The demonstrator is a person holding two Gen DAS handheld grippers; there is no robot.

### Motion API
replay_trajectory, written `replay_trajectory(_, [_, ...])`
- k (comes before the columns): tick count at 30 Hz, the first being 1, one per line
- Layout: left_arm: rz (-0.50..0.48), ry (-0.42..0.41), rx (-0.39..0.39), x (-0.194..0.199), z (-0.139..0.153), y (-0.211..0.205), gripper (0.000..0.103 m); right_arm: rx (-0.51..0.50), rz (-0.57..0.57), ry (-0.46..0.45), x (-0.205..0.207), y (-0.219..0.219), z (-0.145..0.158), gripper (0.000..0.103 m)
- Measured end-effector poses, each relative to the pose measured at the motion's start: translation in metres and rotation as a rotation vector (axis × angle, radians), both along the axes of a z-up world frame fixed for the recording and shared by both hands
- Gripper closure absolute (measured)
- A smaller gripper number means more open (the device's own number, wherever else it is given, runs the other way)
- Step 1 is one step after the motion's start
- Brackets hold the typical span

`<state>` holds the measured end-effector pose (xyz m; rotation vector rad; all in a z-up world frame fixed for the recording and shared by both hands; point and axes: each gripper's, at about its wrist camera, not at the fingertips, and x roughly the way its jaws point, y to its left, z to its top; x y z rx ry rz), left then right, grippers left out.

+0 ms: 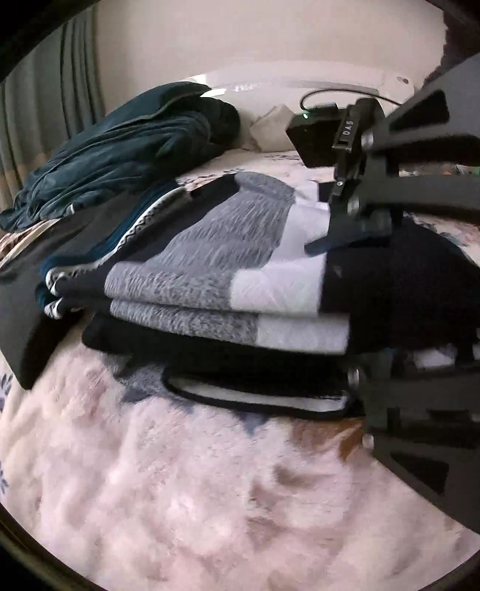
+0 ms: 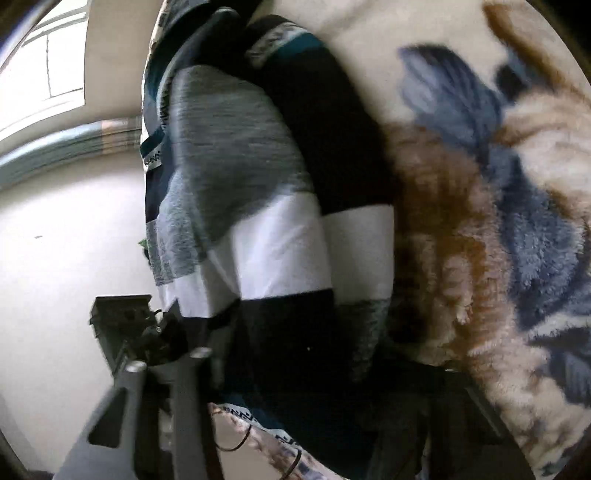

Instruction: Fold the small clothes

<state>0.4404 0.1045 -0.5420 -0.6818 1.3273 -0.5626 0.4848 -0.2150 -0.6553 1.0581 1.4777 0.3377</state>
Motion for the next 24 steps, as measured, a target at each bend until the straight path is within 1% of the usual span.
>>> replay_trajectory(2, [-0.002, -0.004, -0.002, -0.007, 0.009, 0.004, 0.076, 0.003, -0.007, -0.019, -0.008, -0.001, 0.009, 0.067])
replay_trajectory(6, [-0.003, 0.013, -0.012, -0.032, 0.027, 0.012, 0.076, 0.065, -0.023, -0.028, -0.038, -0.003, 0.028, 0.069])
replay_trajectory(7, [-0.013, 0.023, -0.002, -0.042, 0.031, 0.015, 0.076, 0.078, -0.02, -0.021, -0.05, -0.002, 0.033, 0.069])
replay_trajectory(9, [-0.016, 0.063, 0.006, -0.059, 0.03, 0.02, 0.076, 0.063, 0.01, -0.006, -0.066, 0.003, 0.039, 0.069])
replay_trajectory(10, [-0.017, 0.078, 0.016, -0.065, 0.028, 0.023, 0.075, 0.049, 0.026, 0.016, -0.075, 0.006, 0.038, 0.069])
replay_trajectory(11, [-0.02, 0.091, 0.033, -0.07, 0.025, 0.024, 0.072, 0.034, 0.047, 0.038, -0.082, 0.009, 0.036, 0.066])
replay_trajectory(12, [-0.019, 0.105, 0.04, -0.071, 0.022, 0.025, 0.071, 0.01, 0.069, 0.057, -0.086, 0.011, 0.036, 0.059])
replay_trajectory(13, [-0.002, 0.117, 0.029, -0.069, 0.02, 0.028, 0.069, -0.034, 0.086, 0.074, -0.089, 0.011, 0.036, 0.056])
replay_trajectory(14, [0.017, 0.121, 0.024, -0.067, 0.021, 0.031, 0.066, -0.058, 0.079, 0.08, -0.09, 0.009, 0.038, 0.056])
replay_trajectory(15, [0.04, 0.123, 0.021, -0.062, 0.022, 0.034, 0.054, -0.071, 0.061, 0.077, -0.09, 0.005, 0.042, 0.051])
replay_trajectory(16, [0.064, 0.114, 0.014, -0.057, 0.025, 0.038, 0.047, -0.112, 0.032, 0.067, -0.088, -0.002, 0.05, 0.048])
replay_trajectory(17, [0.088, 0.097, 0.01, -0.052, 0.03, 0.041, 0.041, -0.141, -0.002, 0.042, -0.086, -0.01, 0.059, 0.046])
replay_trajectory(18, [0.108, 0.077, -0.01, -0.043, 0.036, 0.043, 0.041, -0.161, -0.034, 0.014, -0.085, -0.015, 0.068, 0.046])
replay_trajectory(20, [0.117, 0.047, -0.01, -0.028, 0.042, 0.043, 0.041, -0.176, -0.118, -0.044, -0.082, -0.033, 0.084, 0.046])
replay_trajectory(22, [0.09, 0.012, 0.011, -0.002, 0.046, 0.034, 0.041, -0.15, -0.192, -0.066, -0.075, -0.049, 0.088, 0.046])
replay_trajectory(23, [0.074, -0.001, 0.032, 0.008, 0.046, 0.029, 0.041, -0.142, -0.204, -0.062, -0.067, -0.051, 0.086, 0.046])
replay_trajectory(24, [0.059, -0.013, 0.057, 0.019, 0.046, 0.021, 0.041, -0.143, -0.21, -0.058, -0.063, -0.046, 0.084, 0.05])
